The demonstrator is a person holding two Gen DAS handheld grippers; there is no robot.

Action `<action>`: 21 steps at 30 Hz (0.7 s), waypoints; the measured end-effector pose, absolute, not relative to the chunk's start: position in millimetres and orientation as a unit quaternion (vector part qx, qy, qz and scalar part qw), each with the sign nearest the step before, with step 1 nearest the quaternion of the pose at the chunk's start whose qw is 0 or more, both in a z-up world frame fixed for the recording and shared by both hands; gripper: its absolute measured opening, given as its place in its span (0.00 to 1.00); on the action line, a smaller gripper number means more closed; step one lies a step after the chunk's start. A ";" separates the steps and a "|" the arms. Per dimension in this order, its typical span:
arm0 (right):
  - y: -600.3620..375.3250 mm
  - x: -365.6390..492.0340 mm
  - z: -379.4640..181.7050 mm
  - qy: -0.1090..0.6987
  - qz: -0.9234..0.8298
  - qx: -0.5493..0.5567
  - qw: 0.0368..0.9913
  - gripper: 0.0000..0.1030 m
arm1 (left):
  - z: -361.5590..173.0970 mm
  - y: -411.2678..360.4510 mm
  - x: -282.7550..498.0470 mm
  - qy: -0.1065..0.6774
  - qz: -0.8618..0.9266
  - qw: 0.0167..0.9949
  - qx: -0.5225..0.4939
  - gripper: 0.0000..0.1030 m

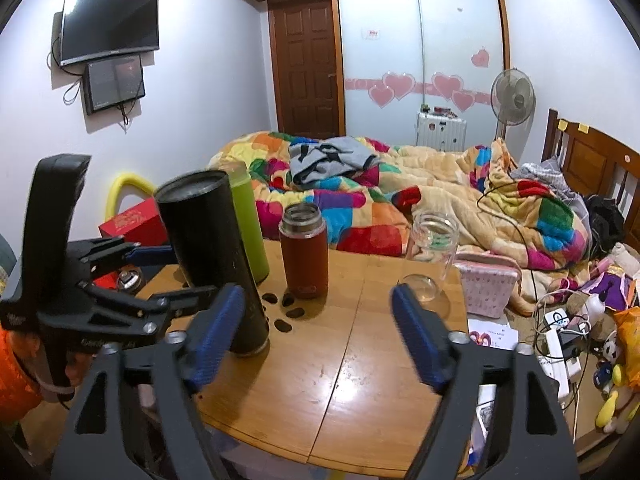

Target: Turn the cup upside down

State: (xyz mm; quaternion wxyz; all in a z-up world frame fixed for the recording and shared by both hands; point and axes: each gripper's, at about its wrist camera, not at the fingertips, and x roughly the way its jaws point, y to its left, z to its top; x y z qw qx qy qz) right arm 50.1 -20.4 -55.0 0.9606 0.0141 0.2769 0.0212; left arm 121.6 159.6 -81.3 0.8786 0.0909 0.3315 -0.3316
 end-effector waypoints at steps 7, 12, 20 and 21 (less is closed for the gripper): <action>-9.7 37.8 -32.8 0.253 0.017 0.010 0.967 0.79 | -44.3 188.2 100.8 0.279 -0.305 0.909 0.055 0.89; -0.7 24.1 -15.0 0.229 0.008 0.006 0.973 0.85 | -20.8 203.2 79.7 0.239 -0.288 0.926 0.043 0.98; 8.1 3.5 7.0 0.207 -0.007 0.015 0.978 0.90 | -1.1 216.2 48.9 0.207 -0.275 0.938 0.033 1.00; 8.7 0.4 8.5 0.205 -0.008 0.017 0.979 0.96 | -0.7 217.5 46.5 0.205 -0.275 0.939 0.032 1.00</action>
